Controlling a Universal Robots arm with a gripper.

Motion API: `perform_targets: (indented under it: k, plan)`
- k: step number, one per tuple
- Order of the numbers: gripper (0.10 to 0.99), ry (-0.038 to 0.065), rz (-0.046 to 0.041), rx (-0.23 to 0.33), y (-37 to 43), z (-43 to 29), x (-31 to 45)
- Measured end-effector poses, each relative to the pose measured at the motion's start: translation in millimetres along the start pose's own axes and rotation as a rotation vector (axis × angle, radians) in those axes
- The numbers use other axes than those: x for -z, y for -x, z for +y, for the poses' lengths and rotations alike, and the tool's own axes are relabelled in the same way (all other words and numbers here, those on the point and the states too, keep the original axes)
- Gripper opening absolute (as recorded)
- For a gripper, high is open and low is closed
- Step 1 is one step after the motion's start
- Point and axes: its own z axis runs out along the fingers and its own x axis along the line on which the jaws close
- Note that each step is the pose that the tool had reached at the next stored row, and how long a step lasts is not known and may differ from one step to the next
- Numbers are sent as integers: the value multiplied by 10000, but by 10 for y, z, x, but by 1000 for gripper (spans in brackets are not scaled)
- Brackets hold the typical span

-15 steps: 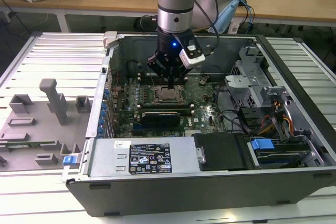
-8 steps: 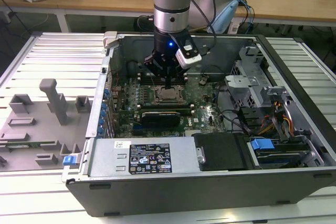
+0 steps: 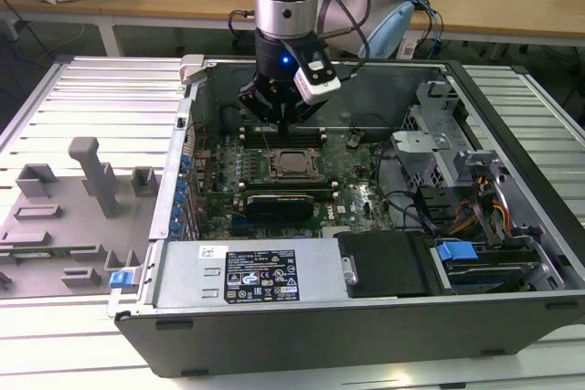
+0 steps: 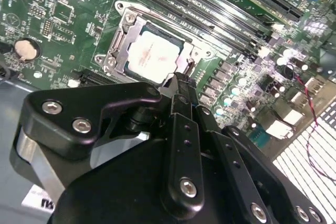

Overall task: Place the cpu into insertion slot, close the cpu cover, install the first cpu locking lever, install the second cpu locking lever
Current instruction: 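Install the first cpu locking lever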

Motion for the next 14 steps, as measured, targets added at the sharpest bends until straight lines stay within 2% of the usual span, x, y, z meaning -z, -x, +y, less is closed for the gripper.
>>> perform_targets:
  k: [3, 4, 8, 10, 12, 13, 14]
  plan:
    - [106, 4, -47, -2, -11, -1, 15]
    - [106, 51, -115, -5, -37, -2, 16]
    - [106, 220, -273, -17, -112, -5, 18]
    - [106, 356, -329, -20, -155, -6, 16]
    - [106, 655, -359, -29, -210, -8, 15]
    - [106, 746, -364, -31, -226, -9, 15]
    - [106, 788, -366, -32, -253, -10, 16]
